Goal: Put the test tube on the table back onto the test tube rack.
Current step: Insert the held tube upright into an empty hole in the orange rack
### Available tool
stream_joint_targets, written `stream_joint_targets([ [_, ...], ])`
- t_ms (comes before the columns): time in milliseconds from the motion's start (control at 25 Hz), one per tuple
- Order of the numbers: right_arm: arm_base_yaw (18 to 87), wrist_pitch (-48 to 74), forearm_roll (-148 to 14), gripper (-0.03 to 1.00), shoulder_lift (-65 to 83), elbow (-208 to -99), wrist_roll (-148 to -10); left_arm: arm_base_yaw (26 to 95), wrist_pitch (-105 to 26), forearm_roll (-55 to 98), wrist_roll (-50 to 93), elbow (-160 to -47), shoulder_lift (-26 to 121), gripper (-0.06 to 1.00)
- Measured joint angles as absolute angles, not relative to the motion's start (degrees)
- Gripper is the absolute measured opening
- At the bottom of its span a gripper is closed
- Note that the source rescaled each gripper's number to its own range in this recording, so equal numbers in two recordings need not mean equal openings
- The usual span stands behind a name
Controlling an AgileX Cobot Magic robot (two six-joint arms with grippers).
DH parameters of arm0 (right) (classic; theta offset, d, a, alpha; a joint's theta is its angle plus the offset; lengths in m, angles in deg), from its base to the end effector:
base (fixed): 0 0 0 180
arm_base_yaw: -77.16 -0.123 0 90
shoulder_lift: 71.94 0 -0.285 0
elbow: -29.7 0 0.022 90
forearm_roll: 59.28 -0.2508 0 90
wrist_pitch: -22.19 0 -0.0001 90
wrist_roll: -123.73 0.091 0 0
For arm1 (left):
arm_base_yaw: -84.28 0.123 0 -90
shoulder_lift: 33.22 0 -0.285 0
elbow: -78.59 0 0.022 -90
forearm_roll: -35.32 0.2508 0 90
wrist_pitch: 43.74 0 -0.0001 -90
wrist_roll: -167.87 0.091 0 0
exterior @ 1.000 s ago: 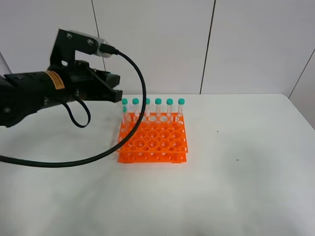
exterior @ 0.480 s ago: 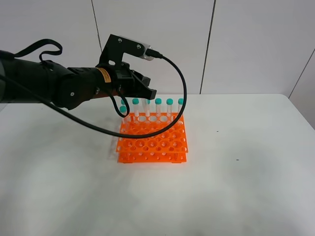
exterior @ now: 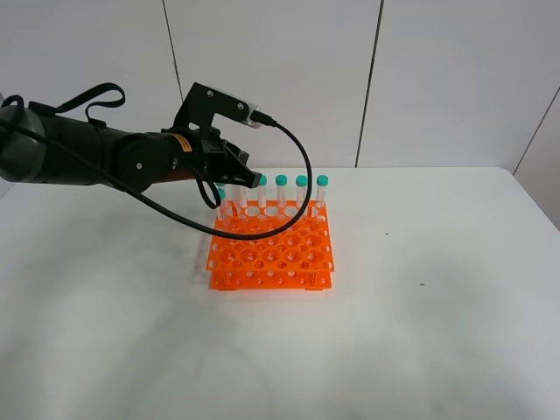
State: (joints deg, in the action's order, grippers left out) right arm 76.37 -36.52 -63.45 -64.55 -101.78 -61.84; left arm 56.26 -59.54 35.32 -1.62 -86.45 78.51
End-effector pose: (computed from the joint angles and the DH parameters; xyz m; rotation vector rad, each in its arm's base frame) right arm -0.0048 0.0056 0.2806 -0.1130 1.9954 0.0329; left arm 0.3573 -0.1901 0.2230 0.6403 1.8321 -0.2034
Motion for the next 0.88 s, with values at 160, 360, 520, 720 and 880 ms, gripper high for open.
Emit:
stream_joint_targets([
  [160,76.37,-36.52,-63.45,1.0,-64.55,-101.78,-61.84,56.26,-63.43,35.32,-1.87,-86.45,80.91,0.01],
  [360,76.37,-36.52,-63.45,1.0,-64.55,-101.78,-61.84,56.26,-65.55,35.32,-2.03,-86.45,83.01,0.01],
  [520,76.37,-36.52,-63.63,1.0,-64.55,-101.78,-61.84,56.31,-66.52,35.32,-2.03,-86.06,83.34,0.01],
  [720,76.37,-36.52,-63.63,1.0,-64.55,-101.78,-61.84,57.32,-66.68,35.32,-2.03,-85.95,83.34,0.01],
  [880,76.37,-36.52,-63.63,1.0,-64.55,-101.78,-61.84,57.94,-66.63,35.32,-2.89,-85.88,83.31,0.01],
])
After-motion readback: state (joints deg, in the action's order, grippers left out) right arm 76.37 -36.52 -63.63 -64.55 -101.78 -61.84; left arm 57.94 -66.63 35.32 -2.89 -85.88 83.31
